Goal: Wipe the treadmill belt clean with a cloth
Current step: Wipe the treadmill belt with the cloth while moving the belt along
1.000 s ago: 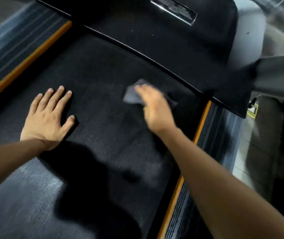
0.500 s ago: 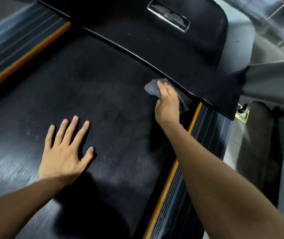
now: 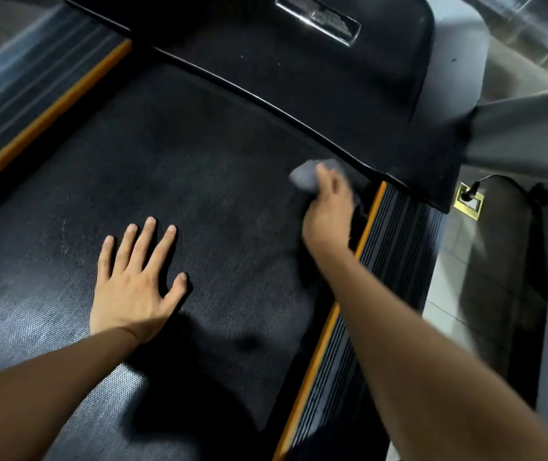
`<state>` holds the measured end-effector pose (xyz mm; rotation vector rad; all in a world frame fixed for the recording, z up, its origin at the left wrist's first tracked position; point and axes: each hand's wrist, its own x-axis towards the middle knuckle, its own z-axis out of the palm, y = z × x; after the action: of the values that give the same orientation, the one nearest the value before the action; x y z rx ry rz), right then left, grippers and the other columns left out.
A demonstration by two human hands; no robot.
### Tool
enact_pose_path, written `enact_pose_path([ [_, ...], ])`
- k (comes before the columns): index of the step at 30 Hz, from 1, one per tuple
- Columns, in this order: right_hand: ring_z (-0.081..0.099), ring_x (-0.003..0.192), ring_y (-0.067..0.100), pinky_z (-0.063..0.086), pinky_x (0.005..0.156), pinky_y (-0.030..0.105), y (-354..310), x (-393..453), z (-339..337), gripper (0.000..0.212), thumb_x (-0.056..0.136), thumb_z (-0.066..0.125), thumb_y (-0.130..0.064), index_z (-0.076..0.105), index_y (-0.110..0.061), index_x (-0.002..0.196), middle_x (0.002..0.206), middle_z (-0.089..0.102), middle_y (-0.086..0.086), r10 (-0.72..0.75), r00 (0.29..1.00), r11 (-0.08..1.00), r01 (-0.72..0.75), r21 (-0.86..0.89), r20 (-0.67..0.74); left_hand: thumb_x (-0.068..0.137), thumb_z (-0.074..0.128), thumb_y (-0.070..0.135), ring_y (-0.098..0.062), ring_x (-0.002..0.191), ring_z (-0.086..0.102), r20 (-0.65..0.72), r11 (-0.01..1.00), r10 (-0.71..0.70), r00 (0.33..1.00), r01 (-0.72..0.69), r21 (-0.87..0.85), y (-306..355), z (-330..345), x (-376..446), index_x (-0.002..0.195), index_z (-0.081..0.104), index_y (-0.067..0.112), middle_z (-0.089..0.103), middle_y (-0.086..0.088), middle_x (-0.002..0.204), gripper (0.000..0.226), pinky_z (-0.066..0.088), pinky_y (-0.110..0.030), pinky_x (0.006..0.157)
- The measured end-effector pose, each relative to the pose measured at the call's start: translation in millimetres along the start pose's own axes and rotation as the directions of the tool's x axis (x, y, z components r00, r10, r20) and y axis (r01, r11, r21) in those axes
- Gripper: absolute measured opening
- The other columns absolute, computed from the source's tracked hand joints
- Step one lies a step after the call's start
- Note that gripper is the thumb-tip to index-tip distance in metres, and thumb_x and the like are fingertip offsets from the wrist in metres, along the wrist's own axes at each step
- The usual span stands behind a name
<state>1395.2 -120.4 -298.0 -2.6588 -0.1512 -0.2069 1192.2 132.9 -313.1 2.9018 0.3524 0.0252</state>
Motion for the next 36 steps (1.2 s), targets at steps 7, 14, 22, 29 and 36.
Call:
enact_pose_path([
  [7, 0.041, 0.136, 0.036, 0.032, 0.115, 0.046, 21, -18, -15, 0.055, 0.091, 0.041, -0.006, 0.043, -0.014, 0.146, 0.148, 0.044, 0.018, -0.333, 0.927, 0.935, 0.348, -0.066, 0.17, 0.091, 0.035, 0.06, -0.027, 0.158, 0.016, 0.006, 1.0, -0.007, 1.0, 0.007, 0.008, -1, -1, 0, 0.162, 0.024, 0.031, 0.02, -0.002, 0.17, 0.078, 0.009, -0.053, 0.127],
  [14, 0.032, 0.141, 0.036, 0.025, 0.119, 0.043, -6, -24, -3, 0.063, 0.088, 0.042, 0.002, 0.032, -0.011, 0.15, 0.153, 0.035, 0.02, -0.004, 1.0, 0.996, 0.005, -0.088, 0.012, 0.092, 0.037, 0.06, -0.026, 0.158, 0.013, 0.017, 1.0, -0.018, 1.0, 0.017, 0.024, 1, 1, 2, 0.162, 0.022, 0.032, 0.018, -0.002, 0.171, 0.077, 0.006, -0.052, 0.128],
  [22, 0.046, 0.135, 0.029, 0.033, 0.116, 0.039, -14, -60, 9, 0.055, 0.091, 0.053, -0.003, 0.046, -0.012, 0.144, 0.146, 0.049, 0.014, -0.684, 0.67, 0.7, 0.714, 0.003, 0.288, 0.091, 0.035, 0.06, -0.026, 0.158, 0.014, 0.011, 0.999, -0.012, 1.0, 0.012, 0.031, 1, 1, 1, 0.162, 0.023, 0.032, 0.017, -0.001, 0.171, 0.077, 0.009, -0.053, 0.127],
  [29, 0.036, 0.138, 0.04, 0.028, 0.116, 0.048, 5, 9, -5, 0.061, 0.088, 0.042, 0.001, 0.038, -0.012, 0.148, 0.15, 0.038, 0.021, -0.019, 0.999, 0.994, 0.024, -0.105, 0.047, 0.092, 0.036, 0.06, -0.026, 0.158, 0.015, 0.007, 0.999, -0.003, 1.0, 0.003, 0.037, 1, 2, 3, 0.162, 0.023, 0.031, 0.018, -0.002, 0.171, 0.077, 0.009, -0.053, 0.127],
  [36, 0.041, 0.14, 0.025, 0.028, 0.119, 0.041, -85, -131, 26, 0.058, 0.091, 0.043, -0.012, 0.04, -0.015, 0.148, 0.149, 0.046, 0.01, -0.599, 0.747, 0.795, 0.599, 0.101, 0.288, 0.087, 0.04, 0.056, -0.028, 0.157, 0.019, -0.004, 0.999, 0.042, 0.999, -0.042, 0.027, -4, 2, 2, 0.162, 0.026, 0.025, 0.02, -0.004, 0.17, 0.083, 0.012, -0.055, 0.126],
])
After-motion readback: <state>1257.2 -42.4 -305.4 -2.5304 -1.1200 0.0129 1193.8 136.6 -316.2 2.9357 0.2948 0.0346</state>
